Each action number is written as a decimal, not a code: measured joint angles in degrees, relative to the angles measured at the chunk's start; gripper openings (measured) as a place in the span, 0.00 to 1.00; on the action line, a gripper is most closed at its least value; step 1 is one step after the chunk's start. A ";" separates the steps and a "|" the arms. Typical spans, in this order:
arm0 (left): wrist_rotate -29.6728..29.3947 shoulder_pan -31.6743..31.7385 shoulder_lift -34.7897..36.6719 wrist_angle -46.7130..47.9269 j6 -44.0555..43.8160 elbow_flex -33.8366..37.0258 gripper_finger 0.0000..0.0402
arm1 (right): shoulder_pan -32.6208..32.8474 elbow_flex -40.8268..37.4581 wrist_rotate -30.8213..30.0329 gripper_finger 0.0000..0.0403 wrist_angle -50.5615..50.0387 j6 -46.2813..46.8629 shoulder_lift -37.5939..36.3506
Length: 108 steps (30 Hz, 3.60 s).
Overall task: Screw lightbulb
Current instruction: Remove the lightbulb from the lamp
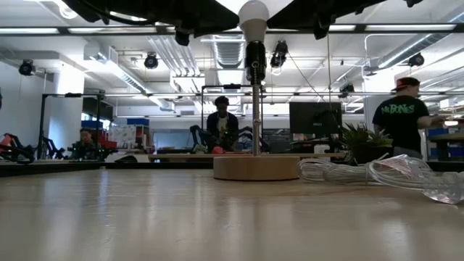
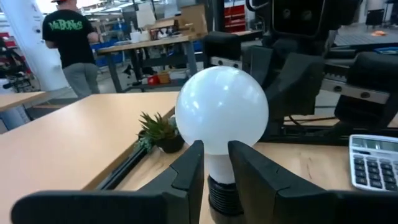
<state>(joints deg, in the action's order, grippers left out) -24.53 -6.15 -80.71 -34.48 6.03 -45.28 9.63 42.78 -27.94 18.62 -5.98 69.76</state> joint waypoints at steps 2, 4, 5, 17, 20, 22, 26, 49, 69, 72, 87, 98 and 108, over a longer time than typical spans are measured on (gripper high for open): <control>0.20 0.04 -0.15 -0.10 0.06 0.00 0.19 | -0.15 0.00 0.00 0.01 0.03 -0.12 0.00; 1.57 0.04 -0.19 -0.39 0.14 0.02 0.19 | -0.15 0.00 -0.07 0.01 0.04 -0.39 0.00; 2.42 0.04 -0.19 -0.87 0.18 0.00 0.19 | -0.15 0.00 -0.09 0.01 0.09 -0.60 0.00; 4.25 0.07 -0.23 -3.10 -3.36 0.02 0.19 | -0.49 0.00 -1.82 0.01 0.75 -0.93 0.04; 4.79 0.04 -0.23 -3.20 -4.14 0.02 0.19 | -0.55 0.00 -2.04 0.01 1.37 -1.43 0.04; 4.82 0.04 -0.23 -3.42 -4.86 0.02 0.19 | -0.57 0.00 -2.08 0.01 1.51 -1.61 0.04; 4.79 0.07 -0.65 -4.50 -5.29 0.02 0.19 | -1.17 0.00 -2.14 0.01 1.66 -1.60 0.04; -1.11 -1.81 1.95 6.29 -1.95 -3.74 0.19 | -2.01 0.00 -4.61 0.01 -2.09 -0.11 -0.44; -4.89 -1.05 2.17 9.67 -2.90 -3.69 0.19 | 0.02 0.00 -3.10 0.01 -1.63 1.07 -0.44; -4.02 -0.90 2.17 9.17 -1.75 -3.69 0.19 | 0.26 0.00 -3.05 0.01 -1.61 1.28 -0.44; 3.04 0.07 2.17 8.35 -0.70 -3.69 0.19 | 0.22 -0.04 -3.10 0.01 -0.09 0.86 -0.37; 5.22 0.07 2.15 7.26 -0.75 -3.69 0.19 | 0.09 -0.04 -3.37 0.01 -0.01 -0.97 -0.33; 2.85 -0.07 2.15 6.67 -0.57 -3.69 0.19 | 0.14 -0.04 -3.61 0.01 -0.21 -1.94 -0.53</control>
<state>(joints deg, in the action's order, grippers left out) -21.68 -6.22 -78.56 -27.81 5.45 -48.97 9.77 42.74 -31.56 18.42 -7.92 69.23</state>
